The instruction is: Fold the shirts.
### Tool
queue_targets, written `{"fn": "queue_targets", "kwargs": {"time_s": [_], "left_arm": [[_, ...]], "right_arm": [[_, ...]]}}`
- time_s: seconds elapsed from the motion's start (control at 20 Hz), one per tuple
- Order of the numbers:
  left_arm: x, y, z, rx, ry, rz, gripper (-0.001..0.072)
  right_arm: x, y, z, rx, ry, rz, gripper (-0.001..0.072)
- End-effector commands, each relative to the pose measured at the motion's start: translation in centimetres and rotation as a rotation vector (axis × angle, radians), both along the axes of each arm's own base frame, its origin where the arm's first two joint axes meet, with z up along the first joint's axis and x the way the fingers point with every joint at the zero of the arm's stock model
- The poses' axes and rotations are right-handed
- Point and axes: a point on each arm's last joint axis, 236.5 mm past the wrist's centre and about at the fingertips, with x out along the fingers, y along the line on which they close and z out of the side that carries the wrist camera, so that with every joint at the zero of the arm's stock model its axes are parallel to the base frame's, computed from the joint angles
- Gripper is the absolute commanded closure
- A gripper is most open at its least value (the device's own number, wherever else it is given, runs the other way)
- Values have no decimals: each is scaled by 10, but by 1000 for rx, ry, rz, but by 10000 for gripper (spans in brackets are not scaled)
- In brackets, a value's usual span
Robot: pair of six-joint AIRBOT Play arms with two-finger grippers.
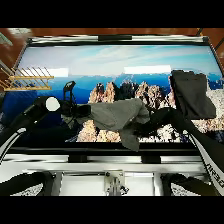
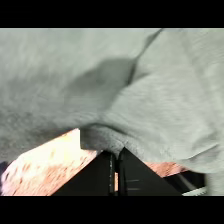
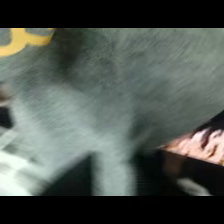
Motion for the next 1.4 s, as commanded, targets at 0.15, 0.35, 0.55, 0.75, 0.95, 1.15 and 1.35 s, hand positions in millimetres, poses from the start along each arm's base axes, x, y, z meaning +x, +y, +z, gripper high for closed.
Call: {"fn": "queue_targets", "kwargs": {"time_s": [0.15,0.35,0.55,0.75,0.95,1.15,1.35], "left_arm": [[51,-22,116,-61,-305,-87,676],[71,-22,233,-60,-568,-152,677],[68,16,391,-113,-880,-76,677],[19,92,541,-140,-1250,97,676],[-39,149,585,-112,-1417,254,677],[-49,183,563,9,-1353,326,676],[-50,184,557,-12,-1315,340,676]], "right_arm": [[13,-2,12,-48,-78,43,653],[71,-44,104,-236,-414,144,654],[125,-109,298,-513,-963,93,654],[93,-148,516,-613,-1529,-103,653],[33,-155,635,-543,-1871,-238,653],[27,-158,644,-542,-1883,-252,653],[26,-155,654,-531,-1929,-256,653]]}}
